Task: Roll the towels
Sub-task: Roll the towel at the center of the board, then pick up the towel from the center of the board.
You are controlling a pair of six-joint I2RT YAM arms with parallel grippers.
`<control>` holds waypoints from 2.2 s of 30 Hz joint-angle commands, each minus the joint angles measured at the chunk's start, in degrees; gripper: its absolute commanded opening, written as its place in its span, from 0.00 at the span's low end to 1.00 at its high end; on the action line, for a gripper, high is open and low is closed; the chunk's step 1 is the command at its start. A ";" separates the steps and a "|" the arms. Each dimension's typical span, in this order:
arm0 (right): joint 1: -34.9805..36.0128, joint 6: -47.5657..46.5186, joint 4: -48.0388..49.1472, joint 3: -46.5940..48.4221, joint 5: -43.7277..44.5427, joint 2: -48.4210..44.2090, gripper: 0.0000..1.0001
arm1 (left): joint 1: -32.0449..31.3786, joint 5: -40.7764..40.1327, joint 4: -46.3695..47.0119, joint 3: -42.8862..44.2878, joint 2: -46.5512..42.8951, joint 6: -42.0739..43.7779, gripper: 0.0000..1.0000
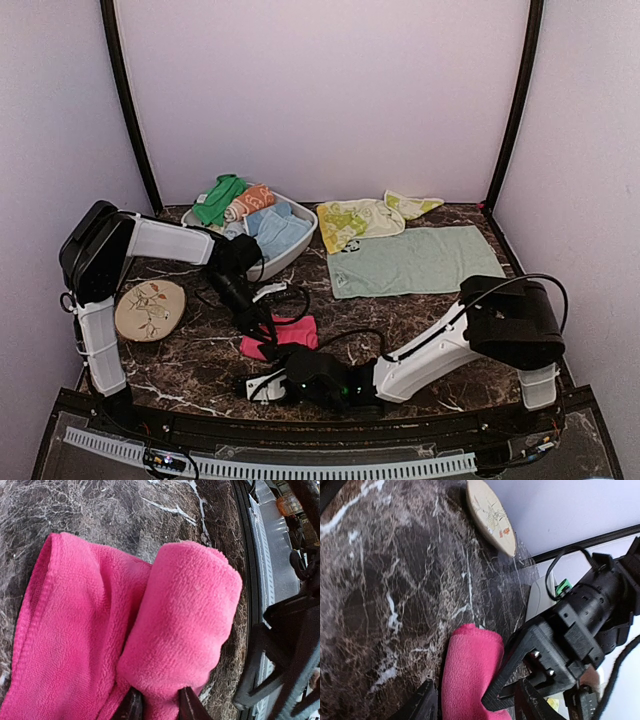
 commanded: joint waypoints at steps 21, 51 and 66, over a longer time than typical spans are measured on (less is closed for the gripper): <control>-11.02 15.55 -8.16 -9.00 -12.35 0.67 0.49 | 2.42 -5.81 -2.59 -3.24 0.18 4.34 0.37; -31.22 53.69 -54.61 20.38 -73.20 14.38 0.00 | -1.21 -19.46 11.94 -21.26 -33.97 13.11 0.70; -34.22 63.92 -52.84 22.70 -77.12 16.22 0.00 | -13.64 -42.32 39.36 -27.30 -25.29 19.09 0.71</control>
